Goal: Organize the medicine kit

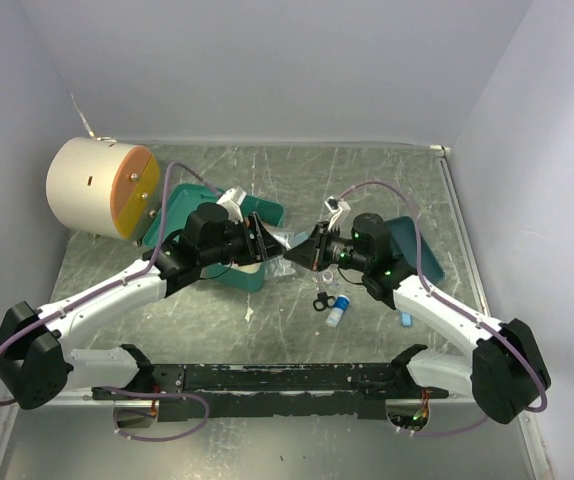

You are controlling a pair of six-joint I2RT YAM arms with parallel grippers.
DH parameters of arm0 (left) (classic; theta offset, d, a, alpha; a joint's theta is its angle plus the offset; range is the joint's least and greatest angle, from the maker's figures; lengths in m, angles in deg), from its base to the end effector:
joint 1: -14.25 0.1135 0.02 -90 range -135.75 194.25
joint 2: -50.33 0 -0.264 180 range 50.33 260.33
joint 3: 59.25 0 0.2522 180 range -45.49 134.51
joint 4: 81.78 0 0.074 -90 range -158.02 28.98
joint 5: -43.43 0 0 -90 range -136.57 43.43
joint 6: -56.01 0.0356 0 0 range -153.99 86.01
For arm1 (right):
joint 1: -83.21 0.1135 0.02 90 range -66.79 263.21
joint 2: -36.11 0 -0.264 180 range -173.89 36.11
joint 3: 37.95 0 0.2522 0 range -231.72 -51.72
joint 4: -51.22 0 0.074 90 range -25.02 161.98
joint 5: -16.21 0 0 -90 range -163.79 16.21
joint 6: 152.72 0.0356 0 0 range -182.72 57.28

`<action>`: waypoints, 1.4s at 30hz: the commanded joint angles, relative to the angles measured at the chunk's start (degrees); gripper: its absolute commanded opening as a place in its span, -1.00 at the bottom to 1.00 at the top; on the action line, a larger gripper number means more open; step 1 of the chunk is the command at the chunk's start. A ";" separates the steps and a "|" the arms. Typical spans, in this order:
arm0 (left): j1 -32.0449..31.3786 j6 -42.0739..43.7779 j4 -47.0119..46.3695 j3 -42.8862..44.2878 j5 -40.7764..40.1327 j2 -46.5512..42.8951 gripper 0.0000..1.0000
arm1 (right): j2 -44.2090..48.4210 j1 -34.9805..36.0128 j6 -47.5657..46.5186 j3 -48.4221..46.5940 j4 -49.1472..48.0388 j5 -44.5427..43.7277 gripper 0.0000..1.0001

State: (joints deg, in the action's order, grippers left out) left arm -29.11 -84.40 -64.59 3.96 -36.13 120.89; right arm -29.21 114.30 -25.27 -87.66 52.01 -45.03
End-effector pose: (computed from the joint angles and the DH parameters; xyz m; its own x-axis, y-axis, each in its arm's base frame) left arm 0.2002 -0.1979 0.2849 -0.8051 -0.2821 -0.5217 0.2740 0.6033 -0.7490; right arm 0.2083 0.1456 0.2558 -0.7076 0.1958 -0.6790 -0.5262 0.4954 0.6912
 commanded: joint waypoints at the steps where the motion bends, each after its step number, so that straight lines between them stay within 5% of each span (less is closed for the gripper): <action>1: -0.24 -2.31 -2.18 -0.22 -5.39 -1.82 0.21 | -1.52 2.20 1.09 -0.31 -5.02 1.32 -1.00; 9: -0.18 -0.76 -3.27 -1.98 -6.31 -3.73 -0.31 | -2.92 2.76 1.92 -0.33 -6.28 1.26 -0.99; 15: 0.06 3.94 -0.06 -0.61 -7.73 -4.32 -0.62 | -2.63 2.75 0.70 -1.62 -3.55 0.17 -0.50; 23: 5.00 18.21 15.84 8.78 -4.77 -3.33 -0.67 | 2.72 2.57 -1.11 -3.30 5.06 -8.48 -0.05; 30: 8.63 31.13 29.82 18.18 -1.73 3.49 -0.65 | 4.62 2.48 -1.76 -3.36 9.00 -12.38 -0.04; 42: 9.82 34.54 29.78 22.07 0.54 17.40 -0.64 | 3.42 2.53 -0.09 -2.83 8.24 -11.97 -0.03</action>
State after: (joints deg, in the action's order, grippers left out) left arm -20.10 -52.12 -35.39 23.53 -38.01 136.67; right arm -25.47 116.71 -25.86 -89.76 60.27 -56.66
